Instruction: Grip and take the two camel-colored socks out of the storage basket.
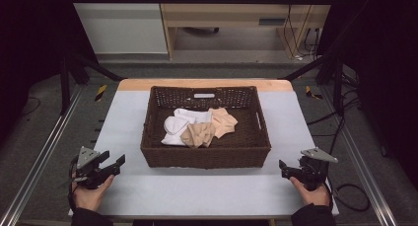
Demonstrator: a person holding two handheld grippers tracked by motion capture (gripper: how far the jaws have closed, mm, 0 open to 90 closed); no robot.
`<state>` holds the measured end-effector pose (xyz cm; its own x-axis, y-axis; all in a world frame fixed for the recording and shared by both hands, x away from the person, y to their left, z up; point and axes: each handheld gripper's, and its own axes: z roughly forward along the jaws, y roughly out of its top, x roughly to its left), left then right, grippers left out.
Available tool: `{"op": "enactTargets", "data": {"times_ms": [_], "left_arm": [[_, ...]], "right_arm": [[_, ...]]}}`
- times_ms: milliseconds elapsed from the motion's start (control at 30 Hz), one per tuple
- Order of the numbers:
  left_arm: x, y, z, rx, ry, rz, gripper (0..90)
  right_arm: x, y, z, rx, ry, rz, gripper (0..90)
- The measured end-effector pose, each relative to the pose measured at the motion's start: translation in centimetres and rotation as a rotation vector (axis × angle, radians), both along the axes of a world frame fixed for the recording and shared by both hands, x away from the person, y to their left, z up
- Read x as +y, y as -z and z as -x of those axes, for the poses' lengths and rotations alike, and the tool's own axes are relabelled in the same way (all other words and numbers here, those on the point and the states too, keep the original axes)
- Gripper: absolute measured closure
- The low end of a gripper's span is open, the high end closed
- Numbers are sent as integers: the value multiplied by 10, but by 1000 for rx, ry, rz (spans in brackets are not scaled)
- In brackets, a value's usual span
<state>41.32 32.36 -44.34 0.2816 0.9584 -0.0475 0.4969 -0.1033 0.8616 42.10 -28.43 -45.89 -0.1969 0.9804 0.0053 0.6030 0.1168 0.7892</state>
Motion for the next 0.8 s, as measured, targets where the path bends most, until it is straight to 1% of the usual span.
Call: {"op": "enactTargets", "data": {"times_ms": [100, 133, 167, 267, 300, 333, 433, 567, 600, 667, 700, 733, 767, 800], "left_arm": [[0, -3, 1, -10, 0, -11, 407], [1, -6, 2, -24, -7, -7, 419], [1, -6, 2, -24, -7, -7, 424], [2, -14, 4, -53, -14, -13, 429], [3, -15, 4, -59, -14, -6, 428], [3, -17, 4, -59, -4, 3, 441], [4, -24, 4, -67, -1, 2, 446], [3, -29, 1, -63, 16, 3, 437], [3, -31, 0, -68, 19, 0, 430], [3, -36, -2, -73, 19, 16, 417], [2, -41, -3, -83, 24, 23, 412], [2, -41, -3, -83, 24, 23, 409], [1, -44, -4, -88, 26, 30, 409], [1, -47, -5, -98, 25, 27, 400]], "right_arm": [[1, 0, 0, 1, -2, -6, 41], [1, 0, -1, -3, 0, -1, 39], [1, 0, -1, -3, 0, -1, 39], [2, -1, -1, -8, 4, 9, 41], [2, -1, -1, -12, 3, 11, 39], [2, -1, -1, -11, 8, 5, 38], [0, -1, -1, -20, 4, 3, 39], [1, -1, -1, -19, 5, 8, 40], [1, -1, -1, -18, 6, 10, 39], [1, -1, -1, -18, 6, 11, 40], [0, 0, -2, -16, 9, 10, 41], [0, 0, -2, -16, 9, 10, 41], [0, 0, -2, -17, 9, 12, 41], [-1, 0, -1, -16, 12, 10, 41]]}}
